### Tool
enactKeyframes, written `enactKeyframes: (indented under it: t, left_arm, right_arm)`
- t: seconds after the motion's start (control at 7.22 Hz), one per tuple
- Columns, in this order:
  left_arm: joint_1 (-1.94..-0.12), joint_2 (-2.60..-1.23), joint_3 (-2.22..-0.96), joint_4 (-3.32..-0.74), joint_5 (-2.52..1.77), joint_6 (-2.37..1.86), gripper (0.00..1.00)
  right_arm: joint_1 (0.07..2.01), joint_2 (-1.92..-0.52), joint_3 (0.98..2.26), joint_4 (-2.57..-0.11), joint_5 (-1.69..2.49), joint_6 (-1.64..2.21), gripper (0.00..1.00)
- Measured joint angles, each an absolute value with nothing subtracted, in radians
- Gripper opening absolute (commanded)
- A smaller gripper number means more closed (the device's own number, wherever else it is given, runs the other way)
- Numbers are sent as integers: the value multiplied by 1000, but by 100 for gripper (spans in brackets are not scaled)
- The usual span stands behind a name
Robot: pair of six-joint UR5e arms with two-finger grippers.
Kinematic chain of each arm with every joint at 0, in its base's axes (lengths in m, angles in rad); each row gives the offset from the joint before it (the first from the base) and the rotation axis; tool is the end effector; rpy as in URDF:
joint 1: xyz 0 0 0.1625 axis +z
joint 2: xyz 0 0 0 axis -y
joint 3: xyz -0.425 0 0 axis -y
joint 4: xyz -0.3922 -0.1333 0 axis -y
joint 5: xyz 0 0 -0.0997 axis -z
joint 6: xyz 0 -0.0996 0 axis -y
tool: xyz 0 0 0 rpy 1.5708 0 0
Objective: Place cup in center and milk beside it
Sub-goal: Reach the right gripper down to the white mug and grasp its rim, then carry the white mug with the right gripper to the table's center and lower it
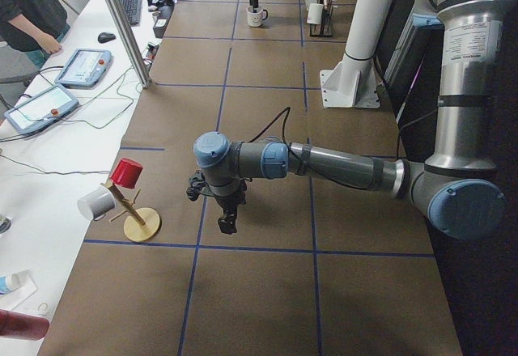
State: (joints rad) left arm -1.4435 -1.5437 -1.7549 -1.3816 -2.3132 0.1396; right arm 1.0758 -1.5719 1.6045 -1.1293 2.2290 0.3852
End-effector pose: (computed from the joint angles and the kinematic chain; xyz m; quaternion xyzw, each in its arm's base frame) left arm -0.0054 -0.4777 0.6026 -0.0128 0.3628 0.1182 0.9243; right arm -0.1815 -0.4886 0.5993 0.0672 -0.3789 -0.1263 0.9143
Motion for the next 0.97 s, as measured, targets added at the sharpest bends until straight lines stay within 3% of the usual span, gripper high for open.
enactKeyframes:
  t: [0.97]
  left_arm:
    - [-1444,-1544,-1756,-1383,-2314,140,100]
  right_arm:
    - [1075,-1557,1619,-1143,2229,399,0]
